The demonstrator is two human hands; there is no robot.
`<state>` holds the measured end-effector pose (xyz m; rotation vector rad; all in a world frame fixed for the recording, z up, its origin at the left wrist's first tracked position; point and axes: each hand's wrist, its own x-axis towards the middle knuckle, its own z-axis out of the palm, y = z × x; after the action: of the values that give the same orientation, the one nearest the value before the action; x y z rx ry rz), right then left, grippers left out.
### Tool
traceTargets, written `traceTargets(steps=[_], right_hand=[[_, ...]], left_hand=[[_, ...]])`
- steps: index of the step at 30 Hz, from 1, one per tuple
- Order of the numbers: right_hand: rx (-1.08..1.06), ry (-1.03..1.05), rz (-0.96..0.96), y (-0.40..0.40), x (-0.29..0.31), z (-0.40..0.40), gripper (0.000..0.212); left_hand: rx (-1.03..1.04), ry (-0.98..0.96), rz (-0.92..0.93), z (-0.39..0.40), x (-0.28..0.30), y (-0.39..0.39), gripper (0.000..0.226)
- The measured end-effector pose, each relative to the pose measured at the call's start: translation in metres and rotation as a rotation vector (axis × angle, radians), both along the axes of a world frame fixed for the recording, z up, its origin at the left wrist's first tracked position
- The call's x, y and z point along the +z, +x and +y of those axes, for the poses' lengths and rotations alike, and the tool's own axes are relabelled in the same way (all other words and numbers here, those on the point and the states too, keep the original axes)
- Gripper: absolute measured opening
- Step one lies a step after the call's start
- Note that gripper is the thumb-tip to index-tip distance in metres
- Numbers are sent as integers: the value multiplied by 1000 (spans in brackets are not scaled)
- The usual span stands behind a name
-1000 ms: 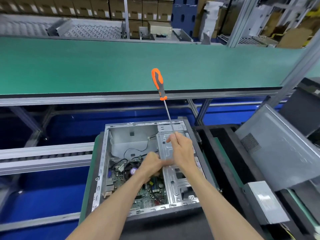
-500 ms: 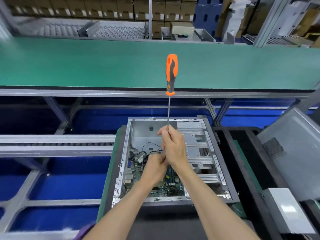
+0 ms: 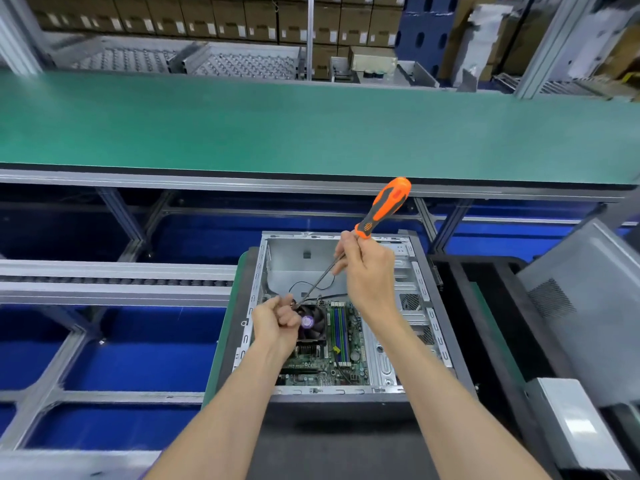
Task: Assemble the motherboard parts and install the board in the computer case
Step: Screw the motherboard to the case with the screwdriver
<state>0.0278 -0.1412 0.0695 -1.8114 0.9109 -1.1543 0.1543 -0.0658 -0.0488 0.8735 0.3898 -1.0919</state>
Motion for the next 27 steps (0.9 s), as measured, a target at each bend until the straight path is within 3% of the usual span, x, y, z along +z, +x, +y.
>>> traceTargets(steps=[3,7,11,19,27], right_hand=[[-23,-80,-43,0,-2,5,43],[-55,-164,-99,-3,3,5,49],[-81,-171,-156,-4,7,1,43],[-66,-128,-114,1,-7,-1,47],[-76,-106,-163,-2,0,-7,41]], left_hand=[[117,-92,140,-6,-1,-8,32],[182,-146,152,-3,-1,-9,32],[137,-206,125,-3,2,-8,33],[32,-330,140,-6,2,-7,63],[34,-235,141,-4,-2,-6,41]])
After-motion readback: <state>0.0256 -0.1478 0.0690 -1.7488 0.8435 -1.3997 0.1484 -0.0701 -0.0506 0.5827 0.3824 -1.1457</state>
